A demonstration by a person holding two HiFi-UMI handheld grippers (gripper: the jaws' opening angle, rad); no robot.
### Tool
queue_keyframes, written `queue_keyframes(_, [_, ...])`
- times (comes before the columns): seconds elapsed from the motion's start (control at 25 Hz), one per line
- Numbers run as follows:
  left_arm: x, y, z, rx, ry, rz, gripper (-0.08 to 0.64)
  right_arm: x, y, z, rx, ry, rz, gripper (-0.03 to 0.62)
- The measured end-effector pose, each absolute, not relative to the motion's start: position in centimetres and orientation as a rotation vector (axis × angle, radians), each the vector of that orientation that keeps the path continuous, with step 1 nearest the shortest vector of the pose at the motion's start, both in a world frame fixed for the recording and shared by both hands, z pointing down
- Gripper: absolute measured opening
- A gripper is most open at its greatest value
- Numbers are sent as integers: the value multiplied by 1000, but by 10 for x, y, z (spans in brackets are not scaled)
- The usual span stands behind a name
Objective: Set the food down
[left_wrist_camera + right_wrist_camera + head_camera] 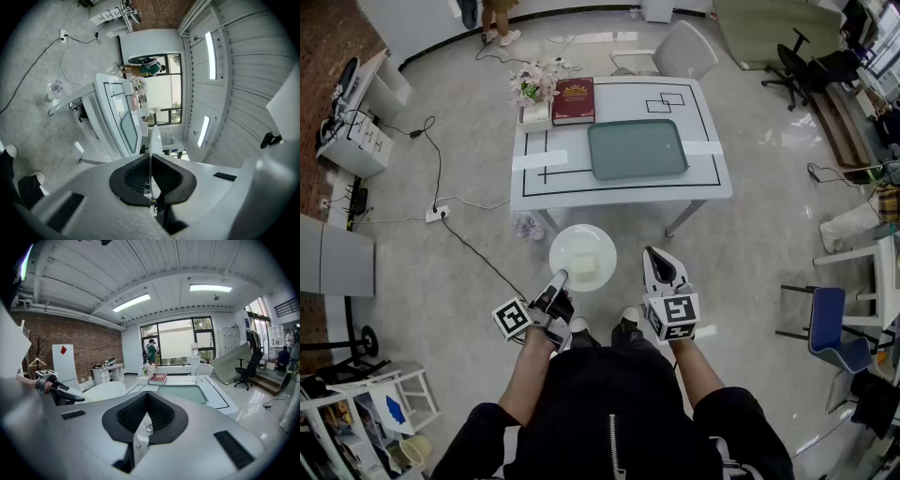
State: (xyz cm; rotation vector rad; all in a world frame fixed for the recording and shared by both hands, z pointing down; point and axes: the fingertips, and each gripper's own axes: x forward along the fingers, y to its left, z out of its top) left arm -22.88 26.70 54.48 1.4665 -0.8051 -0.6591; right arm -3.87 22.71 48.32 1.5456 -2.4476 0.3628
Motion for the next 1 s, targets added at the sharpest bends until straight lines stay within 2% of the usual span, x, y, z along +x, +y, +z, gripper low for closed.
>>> queue_keyframes(0.48, [-197,264,542,1471,-859,-662,12,-5,220,480,1514,-2525,381,8])
queue_keyframes(1.0, [-132,255,535,1476,-864,-659,12,58,214,477,1481,-2558,364,8])
